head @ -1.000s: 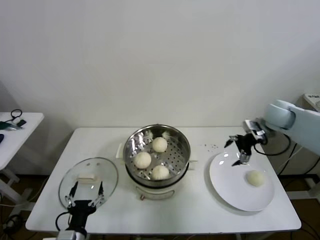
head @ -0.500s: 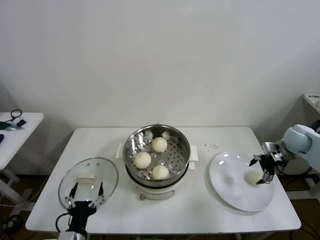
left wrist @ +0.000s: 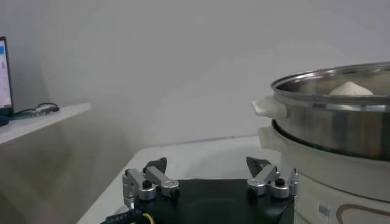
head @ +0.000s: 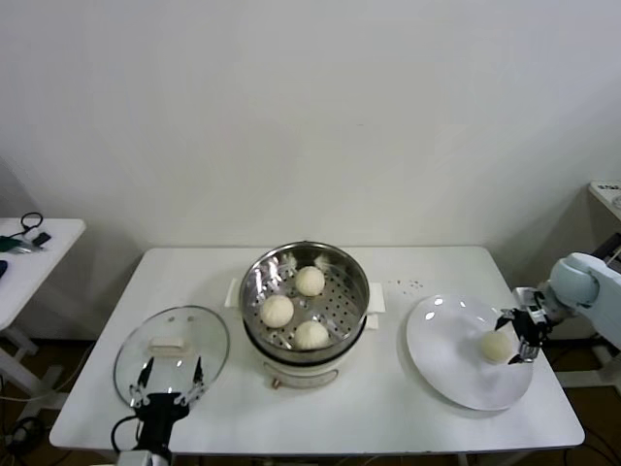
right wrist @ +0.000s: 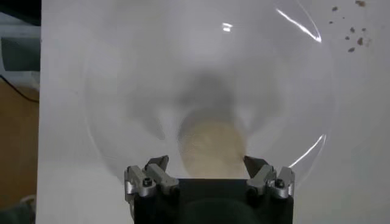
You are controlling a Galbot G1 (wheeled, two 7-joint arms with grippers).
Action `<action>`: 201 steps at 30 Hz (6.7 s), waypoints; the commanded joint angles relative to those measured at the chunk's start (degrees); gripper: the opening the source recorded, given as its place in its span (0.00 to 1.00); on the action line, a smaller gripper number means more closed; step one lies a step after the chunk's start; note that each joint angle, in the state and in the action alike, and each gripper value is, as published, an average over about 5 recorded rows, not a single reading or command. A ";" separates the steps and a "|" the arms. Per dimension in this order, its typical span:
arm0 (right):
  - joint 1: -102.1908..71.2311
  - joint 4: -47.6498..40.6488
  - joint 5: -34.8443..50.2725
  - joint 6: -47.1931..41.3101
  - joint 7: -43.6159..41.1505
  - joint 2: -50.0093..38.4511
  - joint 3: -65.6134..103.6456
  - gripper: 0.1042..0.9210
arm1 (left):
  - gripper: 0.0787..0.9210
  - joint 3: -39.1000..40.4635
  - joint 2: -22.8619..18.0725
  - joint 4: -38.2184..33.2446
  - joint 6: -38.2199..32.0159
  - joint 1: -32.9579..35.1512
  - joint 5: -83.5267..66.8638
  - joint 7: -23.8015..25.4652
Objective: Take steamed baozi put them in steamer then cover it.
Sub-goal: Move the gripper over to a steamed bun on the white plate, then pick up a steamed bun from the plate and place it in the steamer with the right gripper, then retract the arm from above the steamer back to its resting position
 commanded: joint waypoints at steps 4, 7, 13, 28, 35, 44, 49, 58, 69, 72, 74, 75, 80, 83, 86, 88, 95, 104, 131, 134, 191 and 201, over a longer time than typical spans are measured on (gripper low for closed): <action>-0.76 -3.48 -3.06 0.78 -0.04 3.70 0.55 0.88 | 0.88 0.23 -0.10 0.42 -0.19 0.03 0.02 -0.03; -0.12 -3.58 -3.08 0.84 -0.20 3.79 -0.28 0.88 | 0.88 0.28 -0.13 0.66 -0.24 -0.03 0.04 -0.02; -0.05 -3.96 -3.45 0.75 -0.46 4.04 -0.95 0.88 | 0.88 0.33 -0.23 0.97 -0.28 -0.18 0.08 -0.04; 2.13 -3.69 -1.78 0.61 -1.16 4.21 -2.52 0.72 | 0.88 -0.03 -0.25 0.68 -0.29 0.32 0.07 -0.18; 15.09 -0.15 8.60 -1.69 -0.01 3.34 -12.26 0.70 | 0.88 0.12 -0.40 0.53 -0.08 0.27 0.09 -0.10; 42.89 4.80 28.20 -6.43 1.79 9.72 -34.60 0.70 | 0.88 2.16 -0.80 0.31 0.43 -0.09 1.50 0.02; 50.28 5.64 37.71 -8.51 4.21 16.93 -41.04 0.70 | 0.88 2.80 -0.76 -0.02 0.43 -0.19 1.65 0.04; 54.14 7.25 52.24 -12.35 9.62 27.52 -44.24 0.70 | 0.88 2.82 -0.65 0.38 -0.47 0.68 0.68 0.06; 53.31 10.29 58.93 -15.60 14.47 36.57 -48.90 0.70 | 0.88 2.43 -0.05 1.44 -1.36 0.97 -0.68 0.07; 52.15 10.43 58.68 -16.02 15.11 38.65 -50.29 0.70 | 0.88 2.15 0.35 1.74 -1.35 0.57 -0.84 0.04; 51.46 10.07 58.80 -16.15 15.25 40.33 -51.10 0.70 | 0.88 2.06 0.55 1.82 -1.27 0.38 -0.91 0.04; 51.15 9.89 58.98 -16.23 15.29 41.14 -51.45 0.70 | 0.88 2.06 0.62 1.85 -1.25 0.32 -0.92 0.04; 49.48 9.60 59.12 -16.62 15.58 43.68 -52.54 0.70 | 0.88 2.00 0.88 2.04 -1.40 0.25 -1.01 0.08; 48.57 9.73 59.01 -16.83 15.83 44.35 -53.01 0.70 | 0.88 1.87 1.15 2.29 -1.54 0.31 -1.16 0.08; 47.85 10.15 58.85 -17.06 16.24 44.60 -53.63 0.69 | 0.88 1.74 1.29 2.45 -1.60 0.25 -1.34 0.07; 47.37 10.66 58.78 -17.28 16.58 44.35 -53.84 0.69 | 0.88 1.64 1.28 2.51 -1.59 0.14 -1.38 0.06; 46.36 12.15 57.53 -17.66 17.03 42.78 -54.32 0.69 | 0.88 1.64 1.15 2.71 -1.49 -0.26 -1.42 0.06; 46.49 11.91 56.74 -17.72 16.56 42.47 -54.44 0.69 | 0.88 1.85 1.06 2.69 -1.45 -0.34 -1.19 0.07; 49.00 11.43 58.41 -16.28 14.91 36.01 -50.20 0.88 | 0.88 1.81 1.31 2.67 -1.55 -0.20 -0.97 -0.01; 49.91 12.52 59.47 -13.84 16.60 32.63 -49.17 0.88 | 0.88 1.74 1.40 2.61 -1.54 -0.21 -0.77 -0.04; -66.70 33.68 32.99 7.10 55.09 18.18 76.97 0.88 | 0.88 -6.01 2.44 3.79 -4.10 -4.69 67.24 1.14; -72.67 34.69 28.88 5.95 55.00 22.37 81.98 0.88 | 0.88 -5.35 2.79 12.25 -0.66 -9.31 86.73 -1.98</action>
